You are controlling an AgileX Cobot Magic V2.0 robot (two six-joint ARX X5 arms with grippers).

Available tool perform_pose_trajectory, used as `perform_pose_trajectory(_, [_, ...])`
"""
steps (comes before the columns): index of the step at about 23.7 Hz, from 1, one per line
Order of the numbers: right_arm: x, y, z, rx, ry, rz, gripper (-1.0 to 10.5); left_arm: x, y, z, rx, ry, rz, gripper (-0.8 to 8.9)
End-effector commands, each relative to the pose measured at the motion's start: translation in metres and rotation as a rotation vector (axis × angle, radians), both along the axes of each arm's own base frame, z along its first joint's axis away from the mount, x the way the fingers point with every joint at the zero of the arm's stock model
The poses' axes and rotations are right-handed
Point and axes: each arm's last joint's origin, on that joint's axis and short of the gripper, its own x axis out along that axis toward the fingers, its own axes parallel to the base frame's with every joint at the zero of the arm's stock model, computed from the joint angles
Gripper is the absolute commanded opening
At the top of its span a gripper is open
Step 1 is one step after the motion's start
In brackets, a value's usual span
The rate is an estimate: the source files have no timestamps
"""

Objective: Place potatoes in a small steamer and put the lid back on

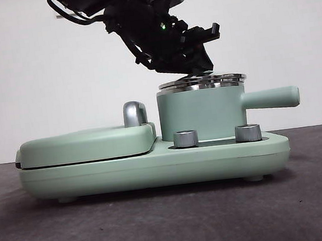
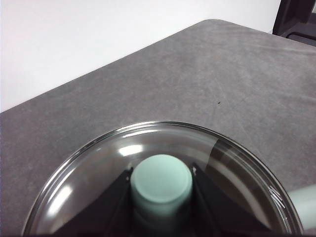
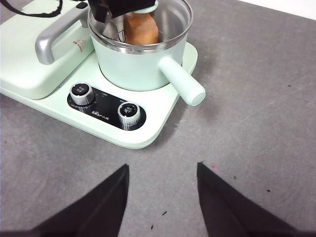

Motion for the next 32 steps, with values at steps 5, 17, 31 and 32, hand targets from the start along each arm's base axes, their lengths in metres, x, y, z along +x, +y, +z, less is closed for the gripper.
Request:
perform_pose_trajectory(5, [0.001, 0.001, 0.001, -0.001, -0.005, 0.007, 2.1, 0.004, 0.001, -0.008, 0.048, 0.015, 0.021, 0.09])
perform_pose_trajectory(17, [0.001, 0.001, 0.001, 0.000, 0.000, 0.005, 2.1, 0.002, 0.005, -0.010, 0.053, 0.092, 0.041, 0.09])
perform_pose_trajectory(31, [-0.001, 0.000, -0.002, -0.011, 0.028, 0.007, 2.1, -0.019, 0.022, 0.034, 0.044, 0.093, 0.044, 2.82])
perform_pose_trajectory(32, [-0.001, 0.000, -0.002, -0.010, 0.028, 0.009, 2.1, -0.025, 0.027, 0.042, 0.043, 0.119, 0.049, 2.82])
